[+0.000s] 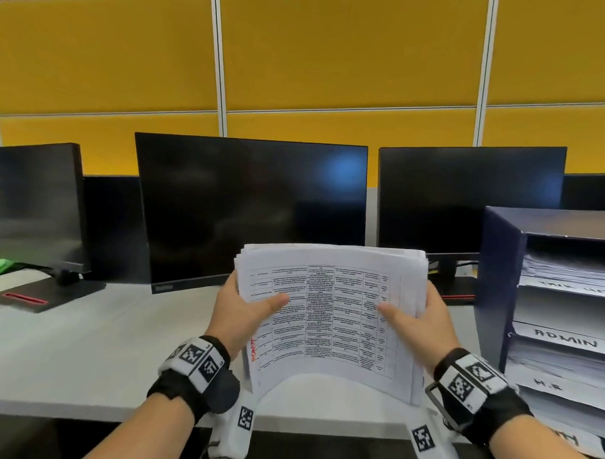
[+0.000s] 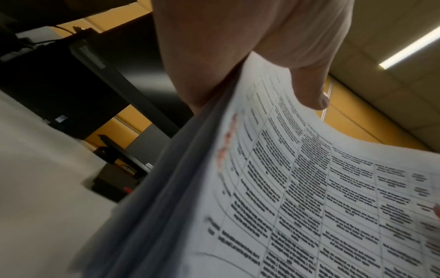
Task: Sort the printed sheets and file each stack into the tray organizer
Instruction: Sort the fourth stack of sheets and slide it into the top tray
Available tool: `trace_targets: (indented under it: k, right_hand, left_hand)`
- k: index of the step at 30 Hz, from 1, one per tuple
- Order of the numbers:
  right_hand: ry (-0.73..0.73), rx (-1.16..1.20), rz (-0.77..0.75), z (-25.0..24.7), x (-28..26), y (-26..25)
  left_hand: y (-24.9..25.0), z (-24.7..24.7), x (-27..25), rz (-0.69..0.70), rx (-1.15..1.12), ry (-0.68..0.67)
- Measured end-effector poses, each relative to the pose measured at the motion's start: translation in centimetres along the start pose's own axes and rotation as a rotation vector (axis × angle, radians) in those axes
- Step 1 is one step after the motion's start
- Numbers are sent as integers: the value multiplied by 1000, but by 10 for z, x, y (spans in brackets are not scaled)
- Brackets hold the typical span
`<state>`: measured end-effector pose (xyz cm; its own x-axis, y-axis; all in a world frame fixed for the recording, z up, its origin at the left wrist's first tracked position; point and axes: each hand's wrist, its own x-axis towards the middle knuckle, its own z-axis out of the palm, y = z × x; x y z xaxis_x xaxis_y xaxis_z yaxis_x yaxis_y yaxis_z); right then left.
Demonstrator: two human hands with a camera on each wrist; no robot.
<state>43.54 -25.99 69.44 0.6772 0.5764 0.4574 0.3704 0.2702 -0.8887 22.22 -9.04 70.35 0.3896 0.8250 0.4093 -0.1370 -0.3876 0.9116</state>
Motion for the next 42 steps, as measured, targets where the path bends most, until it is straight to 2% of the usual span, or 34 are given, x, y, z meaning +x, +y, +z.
trace_targets:
  k: [4,7,9,14,21,23,27,30,34,42]
  right_hand:
    - [61,69,-48,-1,8,-5]
    - [6,-4,-55,0,8,-5]
    - [26,-13,-59,1,6,-6]
    - [-22,-55,-10,1,6,-5]
    - [126,28,-113,5,8,-27]
    - [94,-13,-81,5,7,-25]
    - [44,-64,77,1,-1,-3]
    - [34,-65,114,-2,-4,6]
    - [-14,-134,117,0,-5,5]
    - [-64,-125,119,4,-11,3]
  left_hand:
    - [4,-5,3,19,-64,43]
    - [5,-6,3,26,-29,36]
    - [5,-5,3,32,-35,55]
    - [5,-4,3,0,-3,5]
    - [30,9,9,101,-50,104]
    - [25,8,9,70,-41,119]
    - [-7,0,6,-76,7,99]
    - [-17,-4,6,-156,-14,54]
    - [-16,-3,5,-173,-14,-14]
    - [-13,2,2,-188,-18,-24]
